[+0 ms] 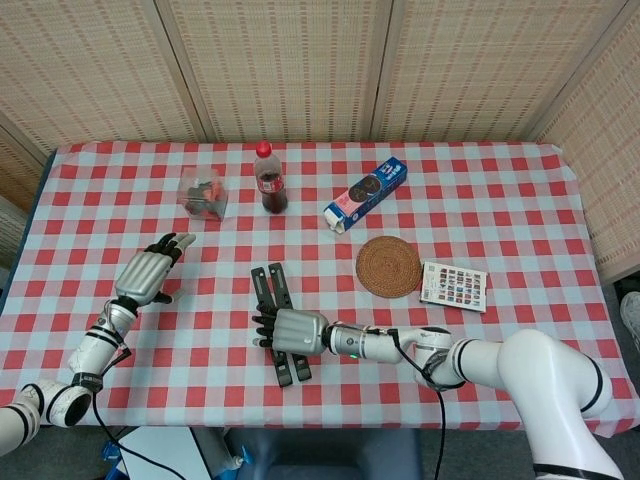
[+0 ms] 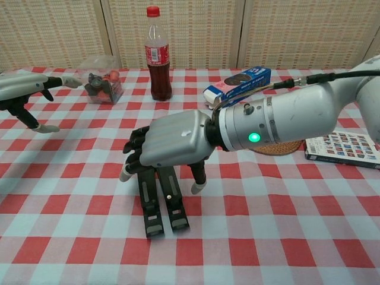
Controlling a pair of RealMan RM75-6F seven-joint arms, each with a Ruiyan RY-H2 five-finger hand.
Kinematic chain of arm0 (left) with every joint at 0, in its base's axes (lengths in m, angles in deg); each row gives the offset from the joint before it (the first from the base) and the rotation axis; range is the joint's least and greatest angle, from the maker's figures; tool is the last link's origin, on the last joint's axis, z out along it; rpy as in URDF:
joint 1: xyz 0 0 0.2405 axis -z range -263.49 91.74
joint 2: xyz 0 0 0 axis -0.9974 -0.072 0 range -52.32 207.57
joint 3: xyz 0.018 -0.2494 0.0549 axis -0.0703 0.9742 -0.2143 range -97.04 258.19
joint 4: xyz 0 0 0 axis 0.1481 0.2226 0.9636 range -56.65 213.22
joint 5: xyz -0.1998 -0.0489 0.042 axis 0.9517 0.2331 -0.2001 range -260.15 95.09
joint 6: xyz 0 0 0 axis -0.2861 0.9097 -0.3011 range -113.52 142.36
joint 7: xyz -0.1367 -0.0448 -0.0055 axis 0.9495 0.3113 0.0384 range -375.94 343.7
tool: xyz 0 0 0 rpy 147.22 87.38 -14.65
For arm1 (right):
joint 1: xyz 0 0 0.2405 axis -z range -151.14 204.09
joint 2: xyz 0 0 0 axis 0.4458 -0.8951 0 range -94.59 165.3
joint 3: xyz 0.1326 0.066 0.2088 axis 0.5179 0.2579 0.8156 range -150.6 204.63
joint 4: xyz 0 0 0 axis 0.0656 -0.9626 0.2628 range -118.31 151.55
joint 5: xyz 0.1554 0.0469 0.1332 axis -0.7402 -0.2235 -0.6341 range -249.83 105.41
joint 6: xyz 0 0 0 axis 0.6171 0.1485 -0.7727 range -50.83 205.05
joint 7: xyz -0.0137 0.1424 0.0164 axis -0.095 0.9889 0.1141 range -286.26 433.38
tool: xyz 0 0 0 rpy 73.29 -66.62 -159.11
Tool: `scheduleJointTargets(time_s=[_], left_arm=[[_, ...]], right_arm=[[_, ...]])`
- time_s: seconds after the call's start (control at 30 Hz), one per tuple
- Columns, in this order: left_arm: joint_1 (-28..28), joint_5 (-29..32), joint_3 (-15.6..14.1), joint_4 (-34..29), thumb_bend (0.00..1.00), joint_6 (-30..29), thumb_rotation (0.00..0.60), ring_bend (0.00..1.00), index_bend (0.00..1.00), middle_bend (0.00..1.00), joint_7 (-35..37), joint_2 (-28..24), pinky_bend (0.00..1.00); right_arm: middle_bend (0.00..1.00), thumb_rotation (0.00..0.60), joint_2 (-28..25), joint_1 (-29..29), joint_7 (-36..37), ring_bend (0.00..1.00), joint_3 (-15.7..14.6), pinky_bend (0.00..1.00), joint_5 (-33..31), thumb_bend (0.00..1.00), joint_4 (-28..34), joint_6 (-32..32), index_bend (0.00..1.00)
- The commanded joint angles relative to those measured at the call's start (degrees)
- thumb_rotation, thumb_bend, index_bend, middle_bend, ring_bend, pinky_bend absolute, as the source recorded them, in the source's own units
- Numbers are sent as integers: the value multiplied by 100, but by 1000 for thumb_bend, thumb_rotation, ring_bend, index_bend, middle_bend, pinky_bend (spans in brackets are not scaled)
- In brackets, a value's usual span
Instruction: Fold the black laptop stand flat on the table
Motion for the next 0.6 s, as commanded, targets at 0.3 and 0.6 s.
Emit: scheduleJointTargets(time_s=[0.3, 0.6], left_arm=[[-34, -50, 7, 91, 258, 1, 600, 32, 0, 0, 101, 58, 213], [-60, -84, 7, 152, 258, 4, 599, 31, 0, 0, 174, 89, 213]], right_arm=[[181, 600, 279, -86, 105, 0, -156, 0, 5, 46, -421, 73, 150], [208, 600, 385, -167, 142, 0, -227, 0, -23, 69, -581, 65, 187]])
